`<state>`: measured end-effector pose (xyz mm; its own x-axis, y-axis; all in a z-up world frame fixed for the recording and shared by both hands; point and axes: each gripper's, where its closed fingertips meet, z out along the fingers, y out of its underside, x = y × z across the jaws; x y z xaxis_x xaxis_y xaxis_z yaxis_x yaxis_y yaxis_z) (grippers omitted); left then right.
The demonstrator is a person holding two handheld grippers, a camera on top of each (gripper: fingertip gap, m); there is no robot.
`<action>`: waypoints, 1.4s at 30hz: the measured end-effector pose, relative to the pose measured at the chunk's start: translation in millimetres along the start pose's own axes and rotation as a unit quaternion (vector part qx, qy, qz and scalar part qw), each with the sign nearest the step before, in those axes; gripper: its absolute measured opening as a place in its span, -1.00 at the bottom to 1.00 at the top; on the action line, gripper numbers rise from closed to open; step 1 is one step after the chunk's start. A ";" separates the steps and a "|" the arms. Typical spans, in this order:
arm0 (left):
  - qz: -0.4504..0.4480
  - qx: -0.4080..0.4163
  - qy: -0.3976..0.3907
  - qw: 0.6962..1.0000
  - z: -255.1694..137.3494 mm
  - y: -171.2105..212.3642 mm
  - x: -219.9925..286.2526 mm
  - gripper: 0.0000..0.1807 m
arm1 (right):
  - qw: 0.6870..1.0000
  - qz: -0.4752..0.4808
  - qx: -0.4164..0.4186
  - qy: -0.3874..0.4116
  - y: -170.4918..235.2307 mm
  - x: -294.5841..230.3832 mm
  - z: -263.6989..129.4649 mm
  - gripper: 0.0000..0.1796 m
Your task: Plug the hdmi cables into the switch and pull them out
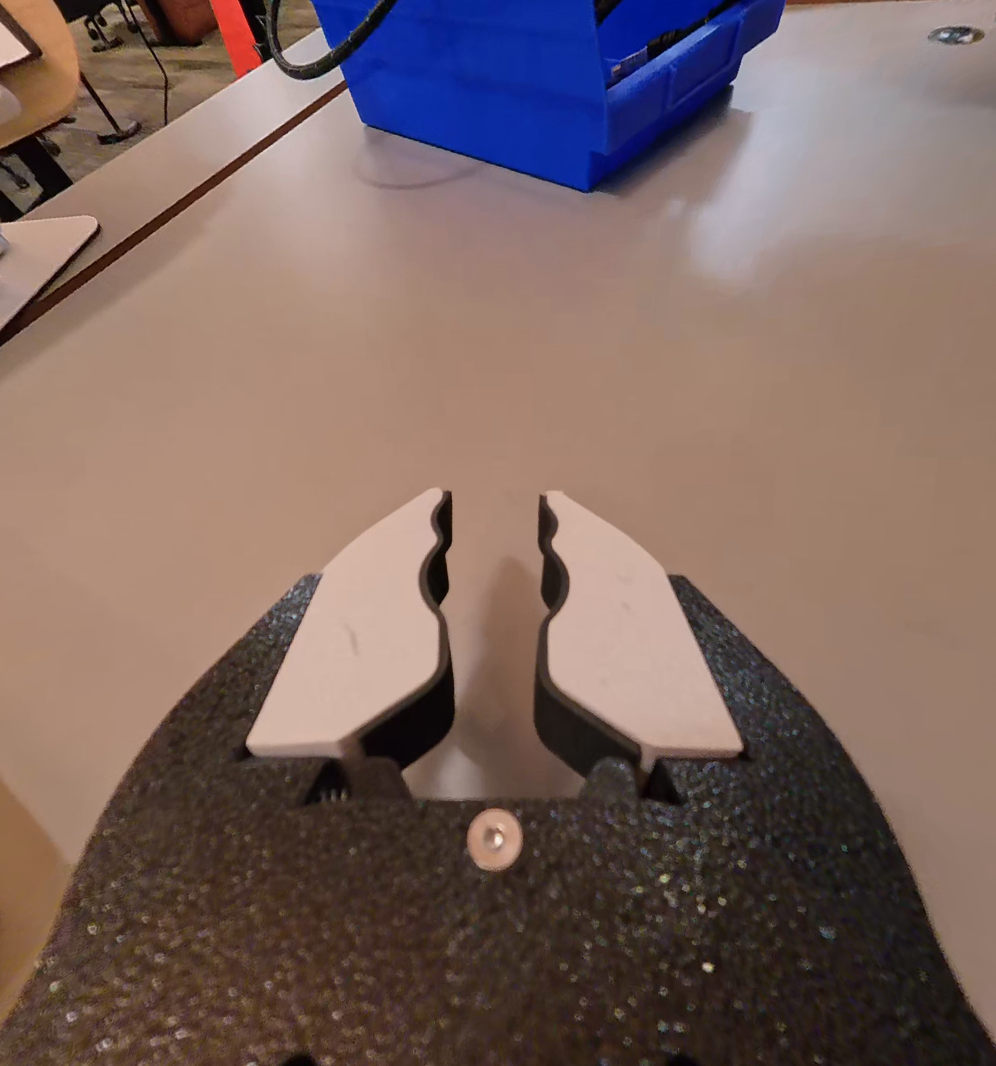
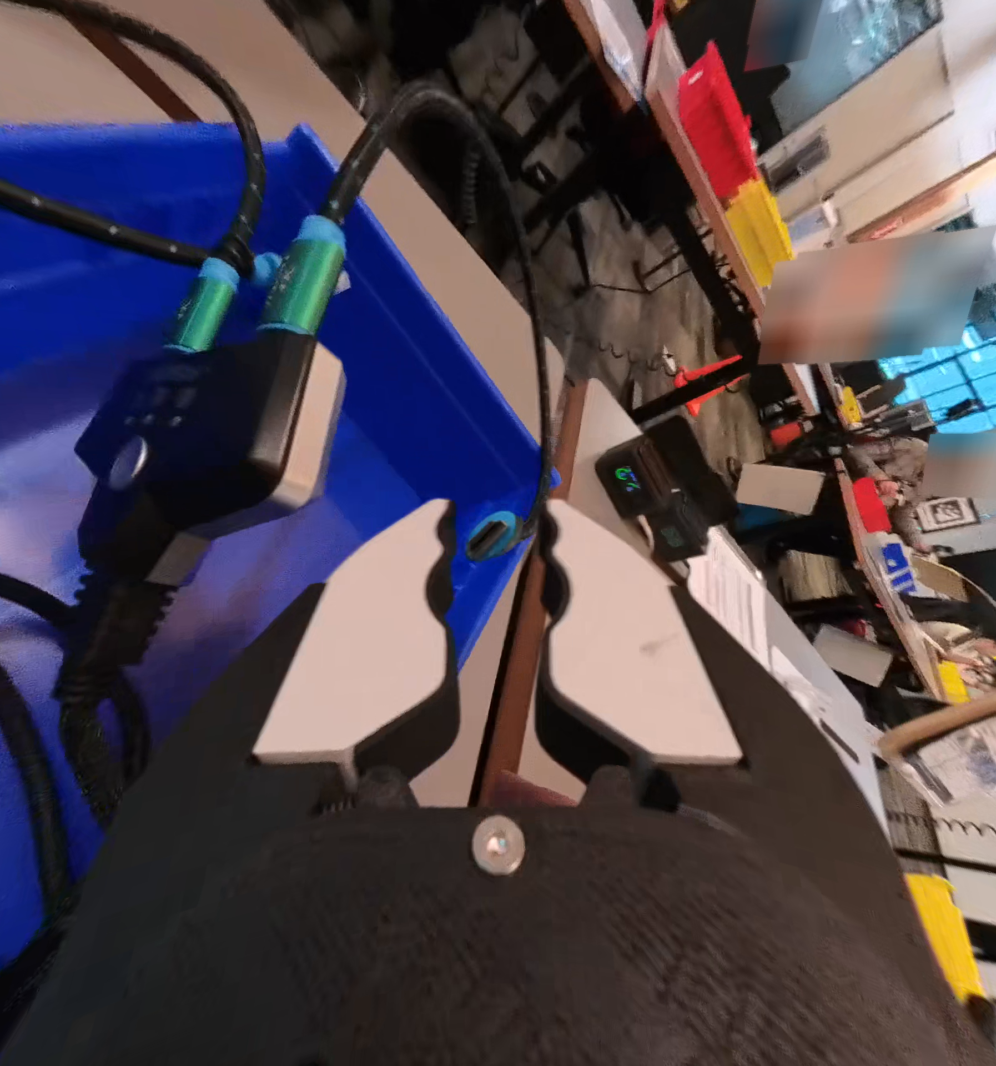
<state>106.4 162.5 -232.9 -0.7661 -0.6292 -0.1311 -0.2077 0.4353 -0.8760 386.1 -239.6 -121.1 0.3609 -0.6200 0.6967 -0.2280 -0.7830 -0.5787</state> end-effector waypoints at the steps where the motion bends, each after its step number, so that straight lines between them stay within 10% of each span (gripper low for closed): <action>1: 0.005 -0.002 -0.001 1.000 0.4 0.4 0.8 -0.69 | 1.000 0.003 0.004 -0.013 0.0 -4.9 2.9 -0.82; 6: 0.020 -0.004 -0.002 1.000 0.8 1.2 3.4 -0.69 | 0.983 0.122 -0.016 -0.137 -0.7 -30.2 -28.0 -0.82; 11: 0.016 -0.018 0.007 1.000 3.7 4.3 4.2 -0.69 | 0.887 0.327 -0.028 -0.326 -2.1 -51.2 -78.0 -0.82; 15: 0.026 -0.033 0.012 0.999 6.7 7.9 7.0 -0.69 | 0.916 0.241 -0.136 -0.290 45.1 -65.2 -63.6 -0.78; 21: 0.038 -0.043 0.007 0.998 8.7 10.5 7.7 -0.69 | 0.973 0.191 -0.029 -0.128 -10.3 -22.1 -74.8 -0.42; 26: 0.045 -0.059 0.009 0.997 11.5 14.4 9.2 -0.69 | 0.951 -0.014 0.129 -0.281 -123.9 -120.7 -104.4 -0.46; 35: 0.094 -0.087 0.002 0.992 16.1 21.8 15.8 -0.67 | 0.946 -0.284 -0.002 -0.154 -121.5 -192.6 -30.1 -0.63; 42: 0.086 -0.073 0.003 0.994 14.1 18.5 14.9 -0.67 | 0.901 -0.274 -0.026 -0.336 -111.3 -202.8 -52.3 -0.69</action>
<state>99.8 152.1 -257.6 -0.8011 -0.5340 -0.2705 -0.1587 0.6252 -0.7642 291.1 -29.4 -175.9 0.8944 0.0167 0.4470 0.1150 -0.9743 -0.1936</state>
